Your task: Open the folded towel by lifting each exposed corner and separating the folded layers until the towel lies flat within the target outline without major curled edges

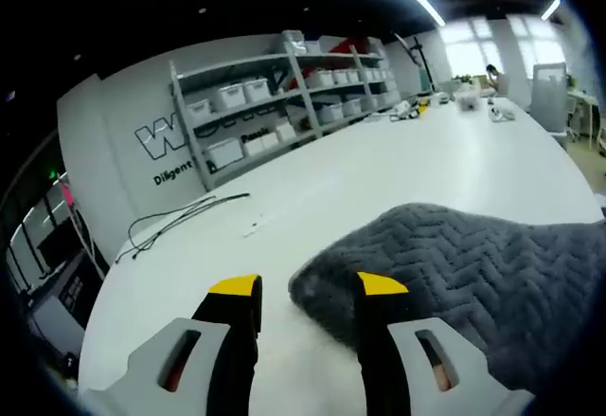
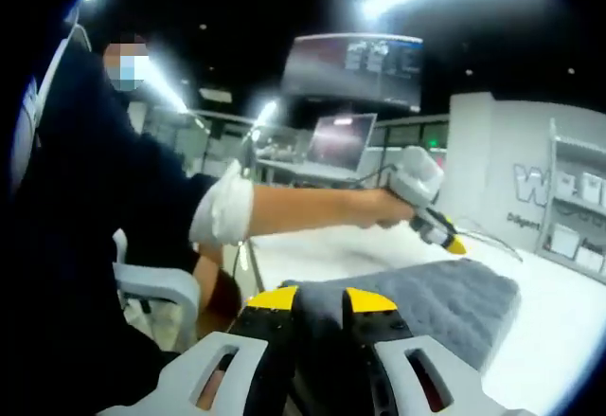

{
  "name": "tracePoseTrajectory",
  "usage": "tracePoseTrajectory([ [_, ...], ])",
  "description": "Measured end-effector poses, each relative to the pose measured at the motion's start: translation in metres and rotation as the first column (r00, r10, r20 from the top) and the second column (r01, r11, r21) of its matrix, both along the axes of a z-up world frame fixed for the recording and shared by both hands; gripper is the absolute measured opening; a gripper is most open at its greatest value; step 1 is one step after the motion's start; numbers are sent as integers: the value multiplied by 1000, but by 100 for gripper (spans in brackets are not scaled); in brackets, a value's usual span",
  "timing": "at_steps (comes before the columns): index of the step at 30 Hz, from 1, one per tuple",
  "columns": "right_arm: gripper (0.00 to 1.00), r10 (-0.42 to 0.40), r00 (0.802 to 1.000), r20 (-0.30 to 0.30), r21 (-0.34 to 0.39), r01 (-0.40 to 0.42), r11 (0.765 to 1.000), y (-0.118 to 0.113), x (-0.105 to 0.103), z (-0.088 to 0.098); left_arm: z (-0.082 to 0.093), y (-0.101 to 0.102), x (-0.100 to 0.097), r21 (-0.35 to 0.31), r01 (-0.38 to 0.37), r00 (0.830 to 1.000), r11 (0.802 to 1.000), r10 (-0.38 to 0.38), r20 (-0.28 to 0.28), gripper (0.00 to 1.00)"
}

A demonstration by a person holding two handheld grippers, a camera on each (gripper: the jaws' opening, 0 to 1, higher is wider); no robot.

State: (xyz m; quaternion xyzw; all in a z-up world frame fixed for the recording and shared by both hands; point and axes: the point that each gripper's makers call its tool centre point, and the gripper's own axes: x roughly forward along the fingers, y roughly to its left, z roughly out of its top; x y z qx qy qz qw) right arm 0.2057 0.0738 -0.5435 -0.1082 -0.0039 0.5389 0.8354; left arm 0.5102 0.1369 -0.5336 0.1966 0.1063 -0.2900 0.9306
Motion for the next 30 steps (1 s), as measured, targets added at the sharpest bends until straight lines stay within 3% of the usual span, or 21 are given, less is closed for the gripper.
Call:
tracePoseTrajectory([
  [4, 16, -12, 1000, -3, -1, 12, 1000, -5, 3, 1, 1, 3, -1, 10, 1, 1000, 1000, -1, 14, 39],
  [9, 19, -10, 1000, -17, -8, 10, 1000, -13, 15, 1, -7, -3, -16, 32, 36, 999, 999, -35, -30, 41],
  [16, 22, -23, 1000, -14, -30, 23, 999, -26, 20, -2, -8, -14, -39, -37, 80, 993, 996, -83, -78, 43],
  [18, 23, -26, 1000, -13, -32, 25, 999, -30, 20, -3, -1, -13, -42, -60, 63, 997, 996, -65, -42, 43],
  [23, 24, -38, 999, 0, -40, 38, 999, -39, 24, -3, -5, -13, -59, -69, 64, 996, 996, -68, -63, 43],
  [26, 25, -46, 998, 31, -83, 49, 995, -47, 30, -4, -6, -16, -69, -101, 76, 993, 992, -85, -83, 44],
  [30, 25, -45, 998, 44, -90, 49, 995, -57, 35, 3, -10, -16, -81, -80, 79, 993, 994, -86, -86, 45],
])
